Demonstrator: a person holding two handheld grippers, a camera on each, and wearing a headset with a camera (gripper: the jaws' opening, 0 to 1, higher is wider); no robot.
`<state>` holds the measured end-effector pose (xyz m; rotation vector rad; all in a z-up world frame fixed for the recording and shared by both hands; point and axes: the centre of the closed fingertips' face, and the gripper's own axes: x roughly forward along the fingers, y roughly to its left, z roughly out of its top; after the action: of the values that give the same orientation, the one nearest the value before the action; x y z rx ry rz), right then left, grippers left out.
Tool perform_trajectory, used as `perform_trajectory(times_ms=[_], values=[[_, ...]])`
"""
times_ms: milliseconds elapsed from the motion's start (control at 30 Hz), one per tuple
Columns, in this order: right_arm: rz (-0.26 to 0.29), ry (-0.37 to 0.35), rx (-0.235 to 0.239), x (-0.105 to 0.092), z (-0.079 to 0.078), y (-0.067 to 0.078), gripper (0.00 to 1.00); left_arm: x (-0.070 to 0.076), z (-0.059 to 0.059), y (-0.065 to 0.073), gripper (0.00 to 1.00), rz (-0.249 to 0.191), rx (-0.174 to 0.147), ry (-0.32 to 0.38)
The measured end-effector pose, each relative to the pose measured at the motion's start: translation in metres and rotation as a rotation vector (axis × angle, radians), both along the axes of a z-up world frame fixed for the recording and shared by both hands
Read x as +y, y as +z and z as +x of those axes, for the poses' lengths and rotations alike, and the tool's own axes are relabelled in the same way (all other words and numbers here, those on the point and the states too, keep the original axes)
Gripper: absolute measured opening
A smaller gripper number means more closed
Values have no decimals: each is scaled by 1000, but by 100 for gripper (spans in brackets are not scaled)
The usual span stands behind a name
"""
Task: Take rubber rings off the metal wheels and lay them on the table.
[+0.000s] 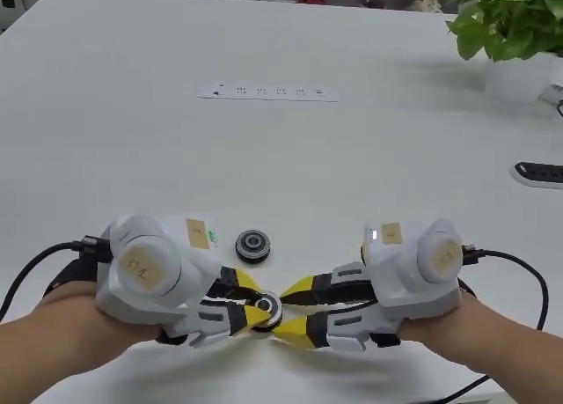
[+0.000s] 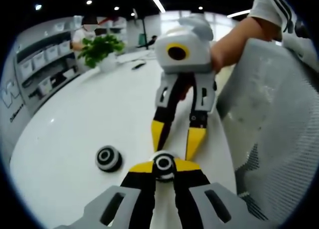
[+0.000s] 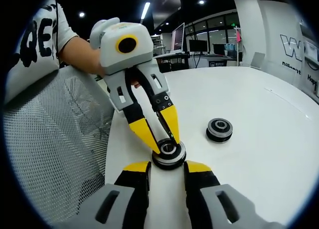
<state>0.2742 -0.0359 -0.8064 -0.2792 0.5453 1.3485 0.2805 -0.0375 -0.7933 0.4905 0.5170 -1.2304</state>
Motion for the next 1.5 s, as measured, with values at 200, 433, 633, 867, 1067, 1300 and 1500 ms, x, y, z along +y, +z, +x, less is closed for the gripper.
perform_trajectory(times_ms=[200, 433, 633, 867, 1067, 1300, 1500], values=[[-13, 10, -22, 8, 0, -2, 33, 0, 0, 0, 14, 1, -1, -1], [-26, 18, -68, 16, 4, -3, 33, 0, 0, 0, 14, 3, -3, 1], [-29, 20, -84, 12, 6, 0, 25, 0, 0, 0, 14, 6, -4, 2], [-27, 8, -66, 7, 4, 0, 23, 1, 0, 0, 14, 8, -4, 4], [-15, -2, -31, 1, 4, -1, 20, 1, 0, 0, 14, 7, -4, 5], [-11, -11, -13, 0, 4, 0, 24, 1, 0, 0, 14, 6, -4, 4], [-13, 5, -25, 6, 2, -2, 29, 0, 0, 0, 14, 4, -4, 3]])
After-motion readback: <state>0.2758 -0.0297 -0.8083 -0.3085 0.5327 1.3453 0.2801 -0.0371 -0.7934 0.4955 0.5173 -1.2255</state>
